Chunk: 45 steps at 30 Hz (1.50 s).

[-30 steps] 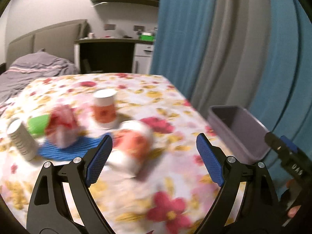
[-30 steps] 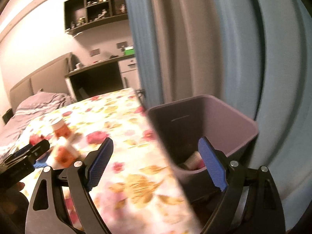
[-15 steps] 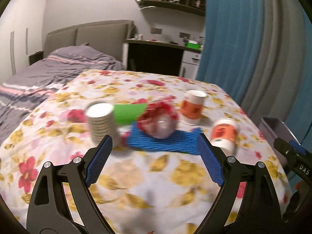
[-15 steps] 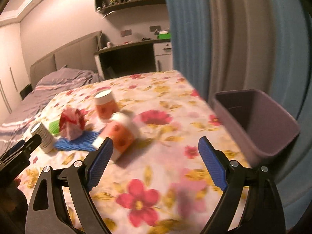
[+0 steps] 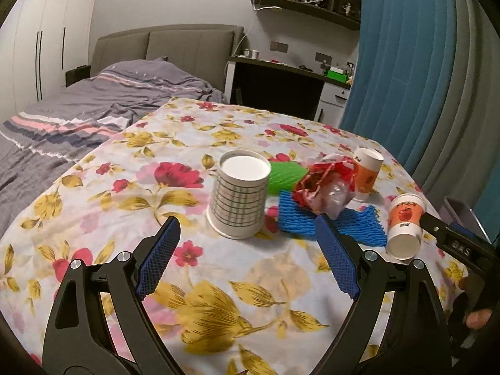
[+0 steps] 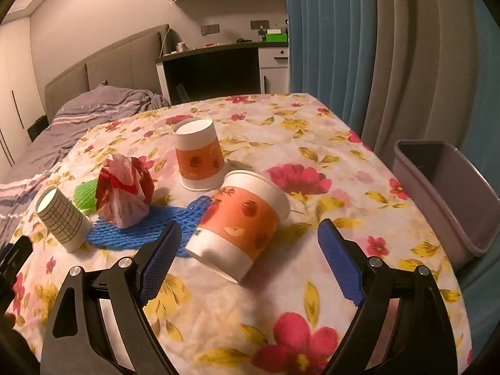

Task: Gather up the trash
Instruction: 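Grasp the white green-grid cup with the left tool while the right tool grasps the orange fruit-print cup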

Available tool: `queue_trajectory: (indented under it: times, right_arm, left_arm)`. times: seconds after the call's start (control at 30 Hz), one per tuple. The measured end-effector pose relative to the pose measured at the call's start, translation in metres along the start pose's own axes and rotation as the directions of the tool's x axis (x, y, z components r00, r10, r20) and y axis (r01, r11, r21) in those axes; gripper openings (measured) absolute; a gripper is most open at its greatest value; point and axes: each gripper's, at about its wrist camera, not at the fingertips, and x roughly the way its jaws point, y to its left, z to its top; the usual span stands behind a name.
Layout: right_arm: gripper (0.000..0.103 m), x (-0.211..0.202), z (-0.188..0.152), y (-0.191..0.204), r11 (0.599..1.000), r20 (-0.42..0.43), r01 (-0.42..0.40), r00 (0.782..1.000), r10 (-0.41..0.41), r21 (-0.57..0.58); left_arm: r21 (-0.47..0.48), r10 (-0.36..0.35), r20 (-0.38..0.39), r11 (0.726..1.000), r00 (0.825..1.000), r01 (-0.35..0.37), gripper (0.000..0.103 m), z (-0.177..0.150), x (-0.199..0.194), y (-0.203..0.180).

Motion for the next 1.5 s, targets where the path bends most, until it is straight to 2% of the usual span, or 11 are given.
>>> queue_trajectory:
  times: [0.2, 0.4, 0.53, 0.97, 1.07, 1.27, 1.5]
  right_arm:
    - [0.085, 0.020, 0.002, 0.005, 0.999, -0.037, 0.022, 0.999, -0.021, 0.024]
    - [0.076, 0.036, -0.001, 0.006, 0.999, -0.084, 0.007, 0.996, -0.004, 0.044]
    - [0.065, 0.039, -0.002, 0.007, 0.999, -0.099, 0.000, 0.995, 0.004, 0.039]
    - [0.061, 0.026, -0.009, 0.004, 0.999, -0.055, -0.033, 0.998, 0.034, 0.017]
    - [0.061, 0.020, -0.011, 0.005, 0.999, -0.041, -0.040, 0.998, 0.040, 0.001]
    - [0.061, 0.009, -0.014, 0.004, 0.998, -0.031, -0.056, 0.998, 0.055, -0.006]
    - [0.061, -0.001, -0.018, 0.004, 0.998, -0.017, -0.067, 0.998, 0.067, -0.017]
  left_arm:
    - [0.018, -0.015, -0.018, 1.000, 1.000, 0.015, 0.086, 0.002, 0.010, 0.007]
    - [0.000, -0.033, -0.050, 0.999, 0.998, 0.033, 0.086, 0.006, 0.023, 0.010]
    - [-0.010, -0.036, -0.064, 0.999, 0.997, 0.036, 0.086, 0.010, 0.032, 0.011]
    - [-0.033, -0.020, -0.115, 0.999, 0.993, 0.016, 0.086, 0.017, 0.070, 0.014]
    - [-0.054, -0.035, -0.122, 0.998, 0.992, 0.028, 0.081, 0.020, 0.076, 0.017]
    - [-0.059, -0.063, -0.151, 0.997, 0.987, 0.055, 0.060, 0.022, 0.085, 0.017]
    - [-0.071, -0.091, -0.145, 0.994, 0.985, 0.081, 0.056, 0.020, 0.080, 0.019]
